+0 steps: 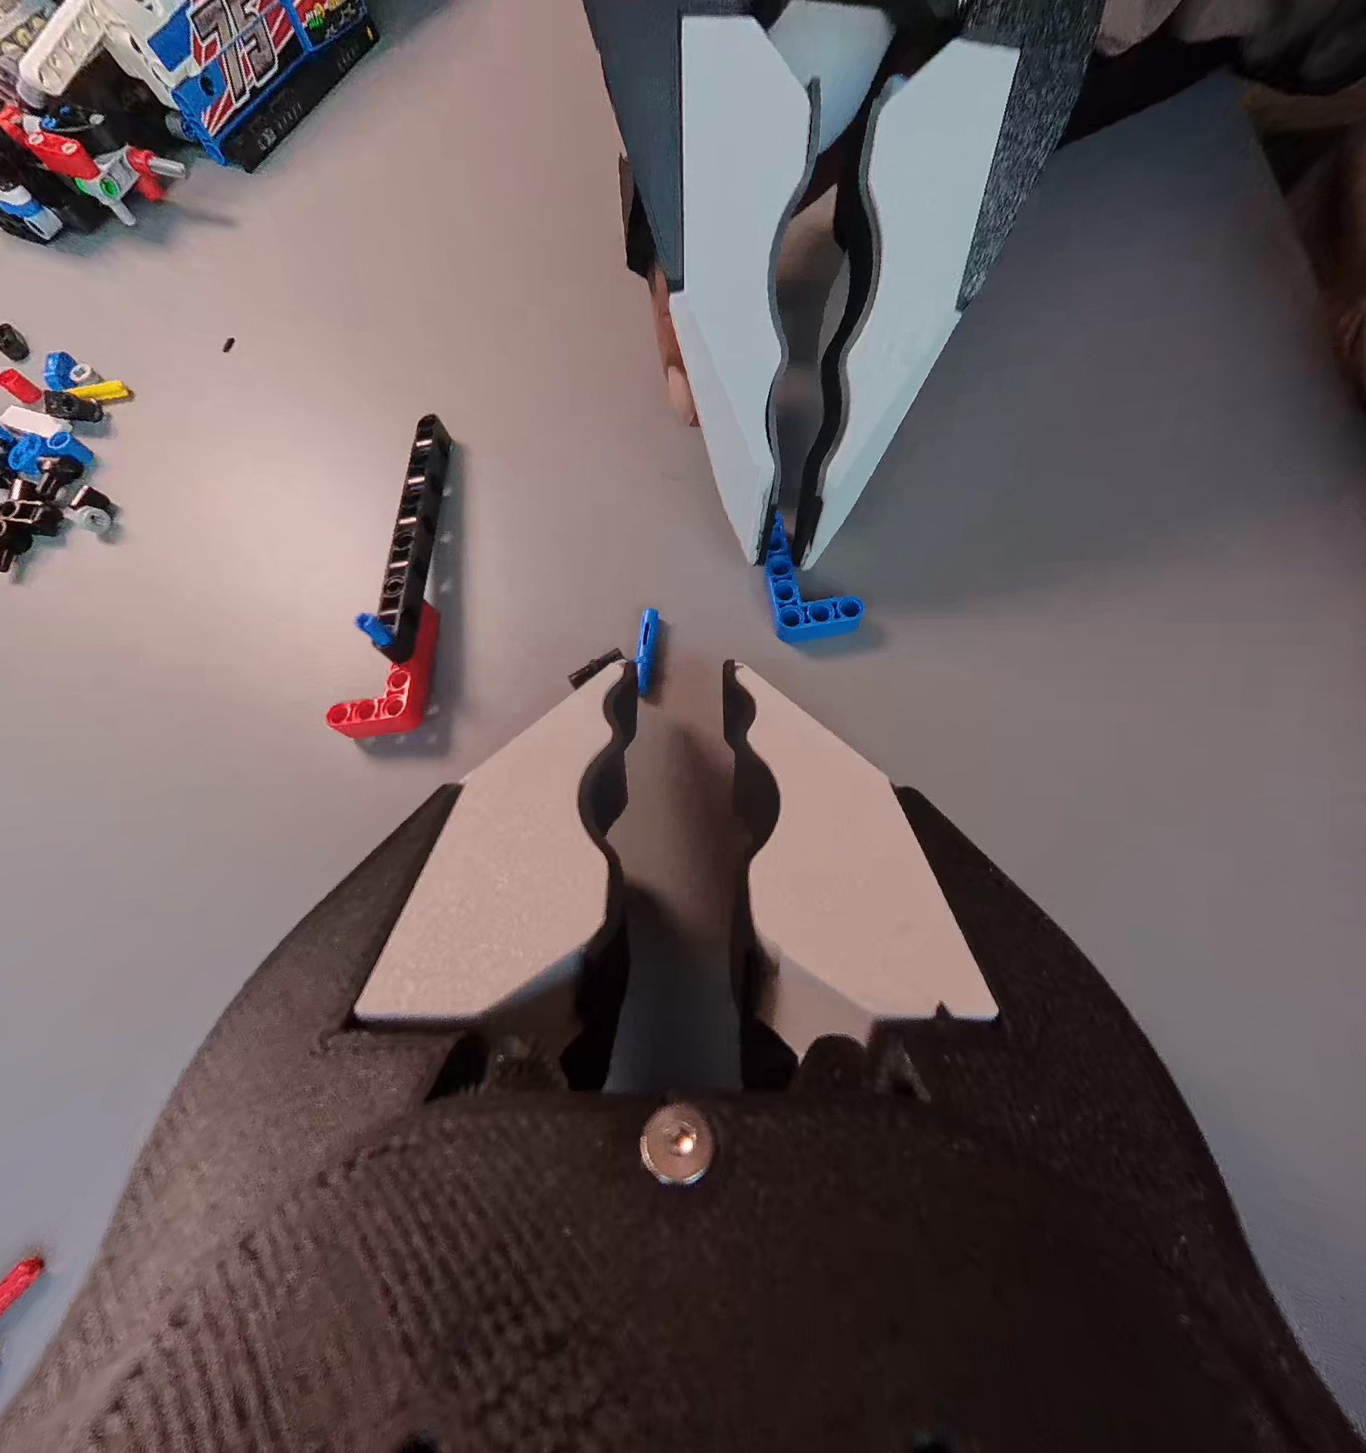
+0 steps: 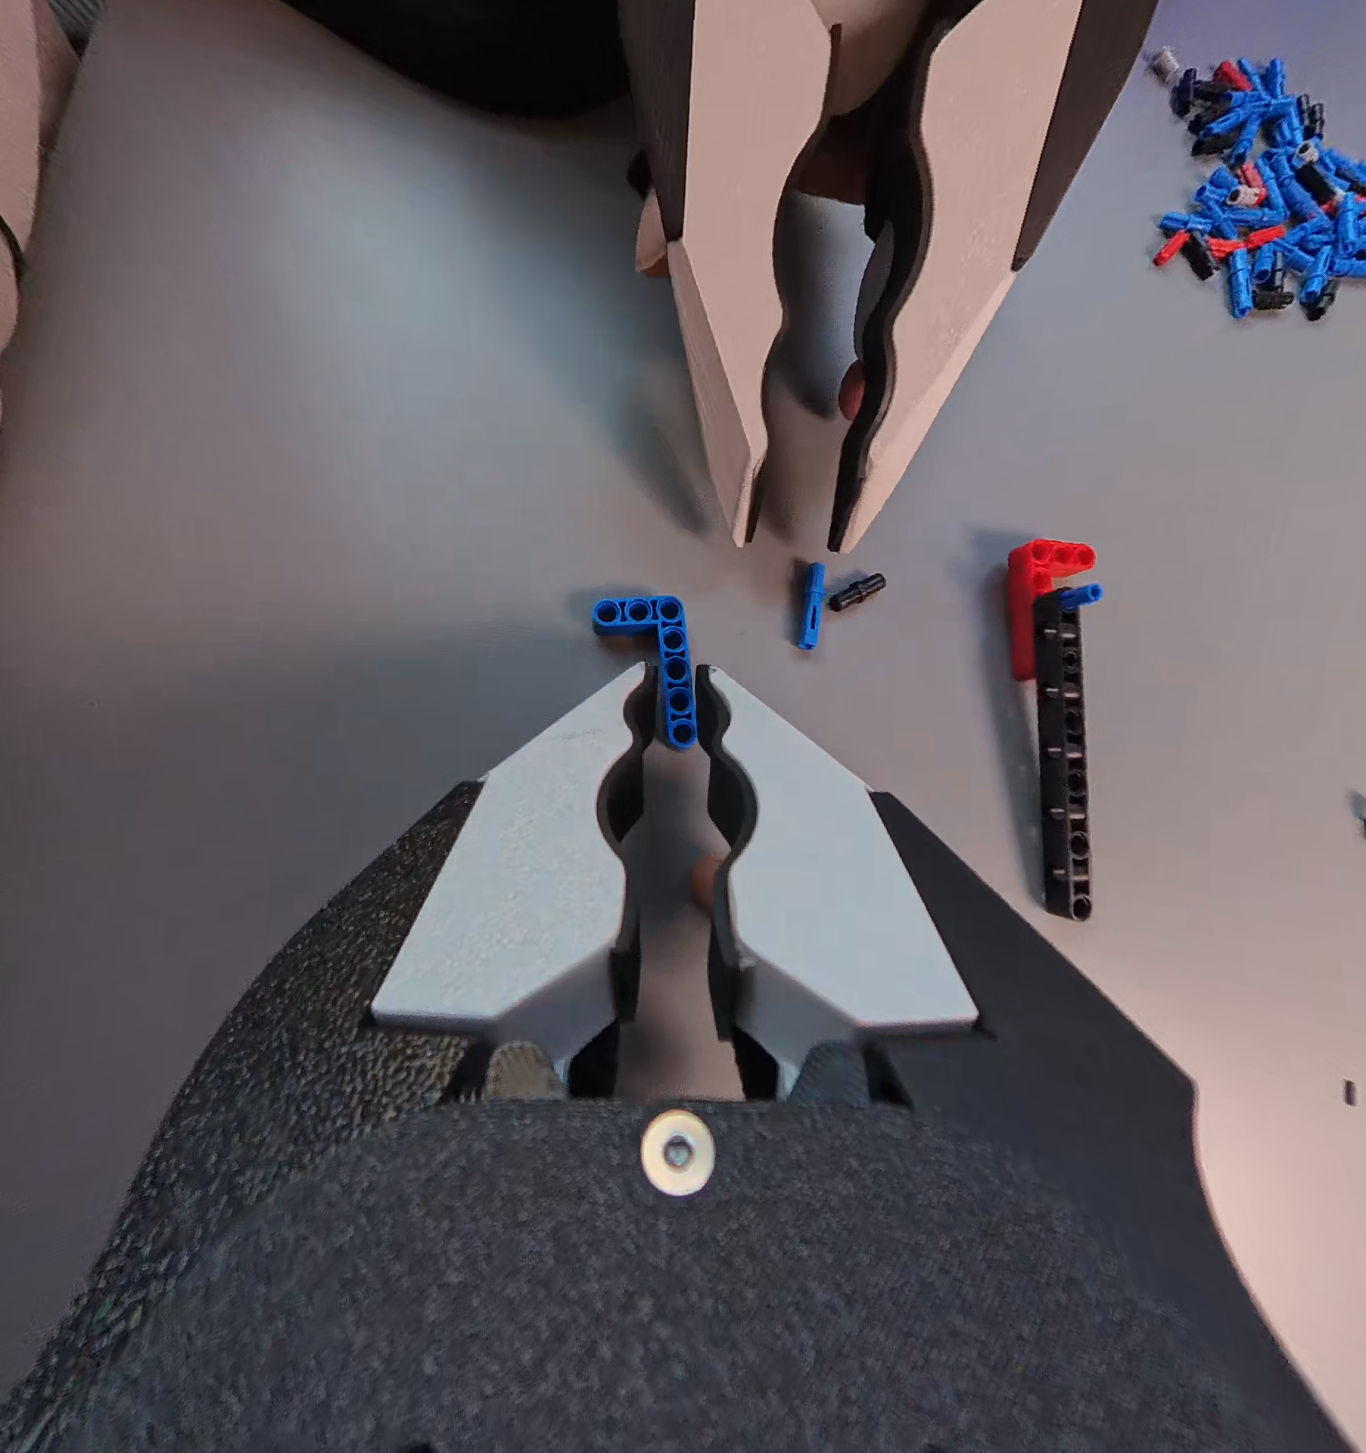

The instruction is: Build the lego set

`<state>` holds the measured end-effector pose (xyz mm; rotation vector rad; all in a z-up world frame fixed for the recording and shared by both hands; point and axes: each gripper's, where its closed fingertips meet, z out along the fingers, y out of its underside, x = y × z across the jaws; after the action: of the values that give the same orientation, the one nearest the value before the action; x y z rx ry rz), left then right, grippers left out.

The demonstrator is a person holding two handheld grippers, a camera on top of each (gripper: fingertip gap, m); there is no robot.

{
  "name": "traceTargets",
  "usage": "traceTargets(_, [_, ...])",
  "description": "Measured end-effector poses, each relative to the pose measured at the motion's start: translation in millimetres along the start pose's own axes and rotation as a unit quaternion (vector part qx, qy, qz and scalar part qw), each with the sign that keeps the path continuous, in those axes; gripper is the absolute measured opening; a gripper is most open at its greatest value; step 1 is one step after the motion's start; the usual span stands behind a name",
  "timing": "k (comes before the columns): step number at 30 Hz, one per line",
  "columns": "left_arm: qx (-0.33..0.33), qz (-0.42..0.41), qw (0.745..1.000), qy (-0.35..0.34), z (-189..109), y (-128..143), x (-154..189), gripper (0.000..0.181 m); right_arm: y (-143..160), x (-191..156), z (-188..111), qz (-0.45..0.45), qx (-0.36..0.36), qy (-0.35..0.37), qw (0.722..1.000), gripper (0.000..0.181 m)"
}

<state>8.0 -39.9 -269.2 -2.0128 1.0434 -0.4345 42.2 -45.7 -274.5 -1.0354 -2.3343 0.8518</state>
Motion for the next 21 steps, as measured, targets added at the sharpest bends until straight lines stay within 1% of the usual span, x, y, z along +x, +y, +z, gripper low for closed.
traceTargets(1, [0.008,-0.003,1.000,0.007,0,-3,2,0.021,0,1,1,-0.007,-0.007,0.007,1.000,0.006])
traceTargets(4, [0.020,-0.005,1.000,0.020,0,-9,8,0.024,1,1,2,-0.020,-0.018,0.020,0.999,0.006])
traceTargets(8, [0.012,0.000,0.999,0.031,6,-9,15,0.033,-1,11,5,-0.017,-0.015,0.057,0.998,0.006])
traceTargets(10, [0.006,0.003,0.999,0.040,7,-7,19,0.035,-4,17,6,-0.014,-0.005,0.071,0.997,0.006])
traceTargets(12, [0.001,0.009,0.999,0.045,8,-6,22,0.034,-7,19,6,-0.007,0.012,0.075,0.997,0.006])
traceTargets(15, [-0.013,0.023,0.999,0.030,9,-2,21,0.024,-15,18,6,0.001,0.036,0.071,0.997,0.006])
traceTargets(21, [-0.022,0.027,0.999,0.036,7,2,22,0.023,-15,15,10,0.003,0.040,0.060,0.997,0.006])
